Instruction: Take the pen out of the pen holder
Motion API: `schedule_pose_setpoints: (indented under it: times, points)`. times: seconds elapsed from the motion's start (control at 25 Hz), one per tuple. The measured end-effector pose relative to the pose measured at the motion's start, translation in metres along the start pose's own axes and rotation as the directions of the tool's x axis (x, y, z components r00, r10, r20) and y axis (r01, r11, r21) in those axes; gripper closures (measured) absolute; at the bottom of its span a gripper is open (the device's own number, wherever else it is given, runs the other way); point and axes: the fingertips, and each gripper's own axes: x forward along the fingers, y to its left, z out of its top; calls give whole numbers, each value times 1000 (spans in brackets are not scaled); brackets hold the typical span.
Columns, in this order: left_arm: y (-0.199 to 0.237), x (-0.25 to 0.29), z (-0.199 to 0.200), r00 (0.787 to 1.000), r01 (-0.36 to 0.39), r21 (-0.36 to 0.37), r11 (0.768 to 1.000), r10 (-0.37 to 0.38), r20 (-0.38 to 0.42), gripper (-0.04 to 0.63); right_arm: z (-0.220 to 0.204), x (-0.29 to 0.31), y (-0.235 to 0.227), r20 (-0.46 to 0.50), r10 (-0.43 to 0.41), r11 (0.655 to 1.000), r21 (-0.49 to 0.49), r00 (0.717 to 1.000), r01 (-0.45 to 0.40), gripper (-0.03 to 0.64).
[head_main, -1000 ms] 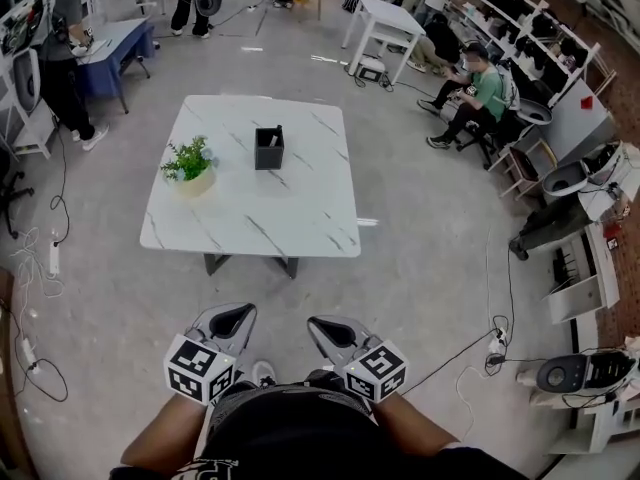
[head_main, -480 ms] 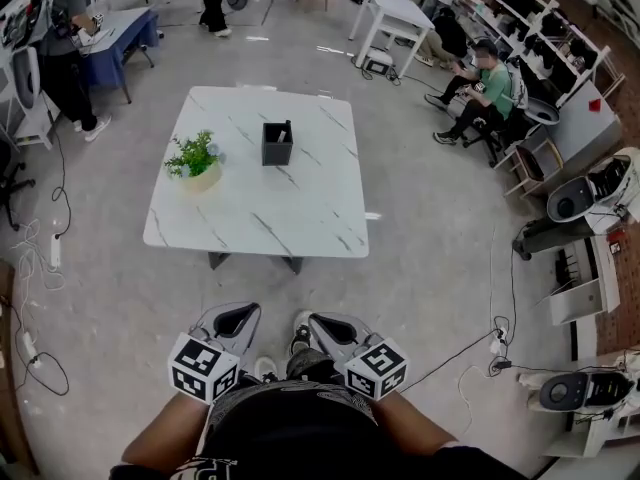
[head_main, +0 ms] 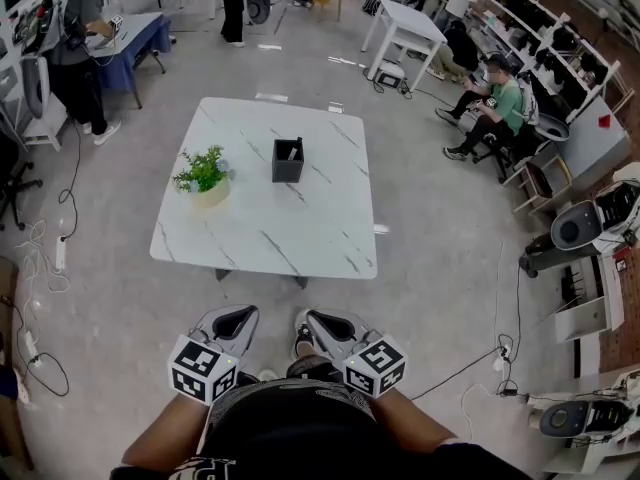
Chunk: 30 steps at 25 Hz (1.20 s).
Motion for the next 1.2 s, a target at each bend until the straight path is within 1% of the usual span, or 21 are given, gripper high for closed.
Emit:
schedule_pose_setpoints:
  times: [0.24, 0.36, 0.56, 1.0, 1.2]
  points:
    - [12, 33, 10, 1000, -12, 7, 1000, 12, -14, 538, 11, 14, -34, 5, 18, 1000, 0, 1000, -18, 617]
    - [20, 47, 25, 1000, -18, 10, 1000, 18, -20, 538, 26, 25, -49, 7, 31, 1000, 0, 999, -31, 617]
    - [34, 80, 53, 999, -39, 5, 999, 39, -8, 538, 50, 41, -87, 11, 54, 998, -10, 998, -54, 617]
    - [64, 147, 98, 992, -123, -18, 992, 124, 11, 538, 88, 71, -168, 9, 122, 992, -21, 992, -122, 617]
    - [75, 175, 112, 989, -148, -30, 988, 149, 19, 538, 101, 89, -198, 9, 157, 987, -24, 988, -156, 617]
